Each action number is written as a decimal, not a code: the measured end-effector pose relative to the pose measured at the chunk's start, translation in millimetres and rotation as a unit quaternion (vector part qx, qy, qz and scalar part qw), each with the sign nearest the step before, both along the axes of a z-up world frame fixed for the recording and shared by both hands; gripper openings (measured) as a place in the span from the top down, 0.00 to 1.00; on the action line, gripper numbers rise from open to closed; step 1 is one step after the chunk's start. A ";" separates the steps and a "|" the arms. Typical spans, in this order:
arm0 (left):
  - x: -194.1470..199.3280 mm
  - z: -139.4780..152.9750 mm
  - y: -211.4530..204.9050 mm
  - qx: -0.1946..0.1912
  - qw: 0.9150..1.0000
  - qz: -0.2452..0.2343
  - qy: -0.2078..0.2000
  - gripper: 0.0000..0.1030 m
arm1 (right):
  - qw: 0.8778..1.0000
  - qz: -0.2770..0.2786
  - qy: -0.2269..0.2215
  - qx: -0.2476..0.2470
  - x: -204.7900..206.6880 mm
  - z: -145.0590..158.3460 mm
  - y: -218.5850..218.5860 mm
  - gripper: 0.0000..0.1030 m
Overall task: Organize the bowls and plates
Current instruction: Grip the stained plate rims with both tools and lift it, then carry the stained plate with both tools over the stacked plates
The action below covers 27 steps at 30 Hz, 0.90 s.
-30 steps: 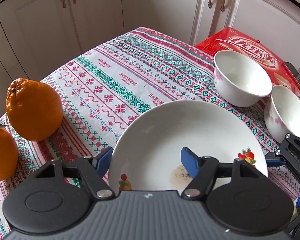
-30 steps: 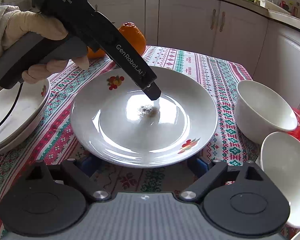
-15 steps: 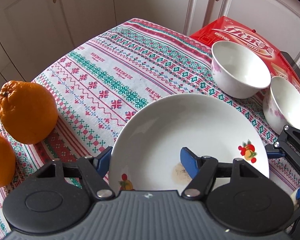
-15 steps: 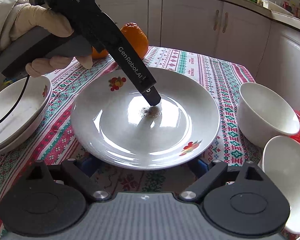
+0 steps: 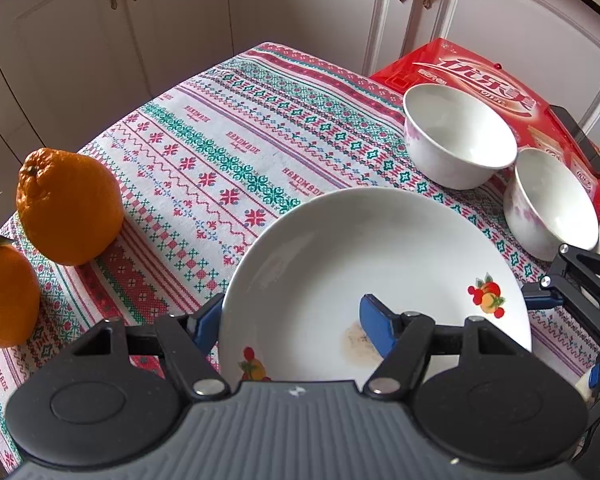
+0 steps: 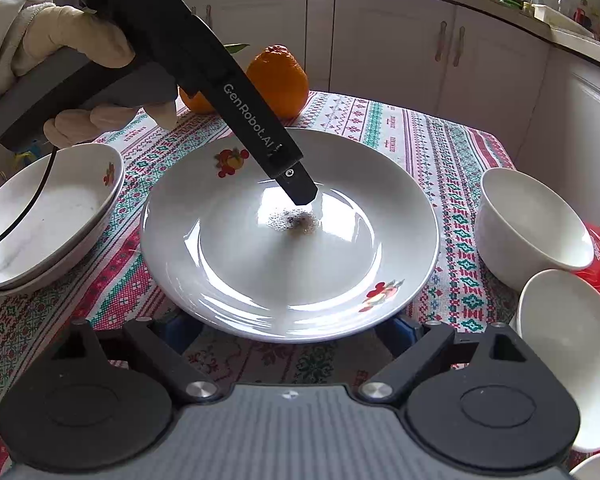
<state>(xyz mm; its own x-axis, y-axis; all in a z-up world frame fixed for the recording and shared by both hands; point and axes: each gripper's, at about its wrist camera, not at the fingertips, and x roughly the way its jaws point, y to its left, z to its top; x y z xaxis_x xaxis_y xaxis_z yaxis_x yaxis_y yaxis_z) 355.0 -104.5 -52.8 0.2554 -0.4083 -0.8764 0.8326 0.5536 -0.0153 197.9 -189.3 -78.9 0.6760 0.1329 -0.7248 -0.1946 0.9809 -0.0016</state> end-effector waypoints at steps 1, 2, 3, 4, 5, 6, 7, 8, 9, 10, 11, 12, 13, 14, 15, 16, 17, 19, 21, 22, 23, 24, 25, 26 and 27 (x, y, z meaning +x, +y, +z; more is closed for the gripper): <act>-2.5 1.9 2.1 -0.002 1.000 0.002 -0.001 0.32 | 1.000 0.002 -0.001 0.000 -2.3 2.5 1.0 0.08; -5.0 3.9 4.6 -0.004 1.000 0.003 -0.001 0.32 | 1.000 0.005 -0.002 -0.001 -4.4 4.8 1.4 0.08; -8.1 6.4 7.2 -0.006 1.000 0.005 -0.003 0.32 | 1.000 0.007 -0.004 -0.003 -6.9 7.1 2.4 0.08; -10.9 8.8 10.1 -0.009 1.000 0.008 -0.004 0.32 | 1.000 0.009 -0.005 -0.003 -8.8 9.2 3.4 0.08; -13.7 11.0 12.8 -0.012 1.000 0.011 -0.004 0.32 | 1.000 0.012 -0.006 -0.004 -10.7 11.3 4.6 0.08; -16.8 13.7 15.7 -0.015 1.000 0.014 -0.005 0.32 | 1.000 0.014 -0.007 -0.004 -12.5 13.6 5.9 0.08; -20.0 16.0 18.9 -0.017 1.000 0.017 -0.007 0.32 | 1.000 0.017 -0.008 -0.004 -14.9 15.5 6.8 0.08; -23.2 18.7 22.2 -0.019 1.000 0.019 -0.008 0.32 | 1.000 0.019 -0.010 -0.004 -17.1 17.3 7.6 0.08; -26.3 21.4 25.1 -0.021 1.000 0.021 -0.010 0.32 | 1.000 0.022 -0.010 -0.003 -19.3 19.6 8.7 0.08; -29.5 24.4 28.4 -0.024 0.999 0.024 -0.012 0.32 | 1.000 0.024 -0.012 -0.003 -21.3 21.5 10.3 0.08; -32.7 27.1 31.5 -0.026 0.999 0.027 -0.014 0.32 | 1.000 0.026 -0.014 -0.004 -23.4 23.5 11.8 0.08; -36.0 29.8 34.7 -0.028 0.999 0.029 -0.016 0.32 | 0.999 0.028 -0.016 -0.005 -26.0 25.6 14.2 0.08; -39.6 32.5 38.4 -0.030 0.999 0.032 -0.020 0.32 | 0.999 0.030 -0.019 -0.007 -28.8 27.8 16.4 0.08; -42.8 34.9 41.8 -0.031 0.999 0.035 -0.023 0.32 | 0.999 0.034 -0.022 -0.008 -31.0 29.7 18.3 0.08; -45.7 37.0 45.6 -0.032 0.998 0.038 -0.025 0.32 | 0.999 0.037 -0.024 -0.010 -33.0 31.5 20.4 0.08; -48.6 39.1 50.1 -0.035 0.998 0.043 -0.026 0.32 | 0.999 0.041 -0.025 -0.010 -35.6 33.0 23.1 0.08; -51.2 40.9 54.0 -0.036 0.998 0.046 -0.027 0.32 | 0.999 0.044 -0.027 -0.010 -37.7 34.4 25.1 0.08; -57.5 44.5 63.3 -0.039 0.997 0.054 -0.030 0.32 | 0.998 0.052 -0.029 -0.009 -41.1 37.3 29.7 0.08; -63.4 47.6 72.6 -0.042 0.997 0.062 -0.033 0.32 | 0.998 0.060 -0.030 -0.010 -44.7 39.8 35.2 0.08; -65.7 49.0 77.2 -0.043 0.996 0.066 -0.034 0.32 | 0.997 0.063 -0.032 -0.010 -46.2 40.9 37.8 0.08; -68.3 50.5 81.8 -0.045 0.996 0.071 -0.035 0.32 | 0.997 0.068 -0.033 -0.011 -47.8 42.5 41.1 0.08; -70.6 51.4 86.5 -0.046 0.995 0.074 -0.037 0.32 | 0.997 0.072 -0.035 -0.012 -49.7 44.0 44.5 0.08; -72.9 52.2 91.1 -0.047 0.995 0.078 -0.038 0.32 | 0.996 0.076 -0.036 -0.013 -51.0 44.8 47.3 0.08; -74.9 53.0 95.4 -0.048 0.995 0.082 -0.039 0.32 | 0.996 0.080 -0.037 -0.014 -52.6 46.0 50.7 0.08; -77.6 54.1 100.3 -0.050 0.994 0.086 -0.040 0.32 | 0.996 0.084 -0.038 -0.016 -53.9 46.9 53.6 0.08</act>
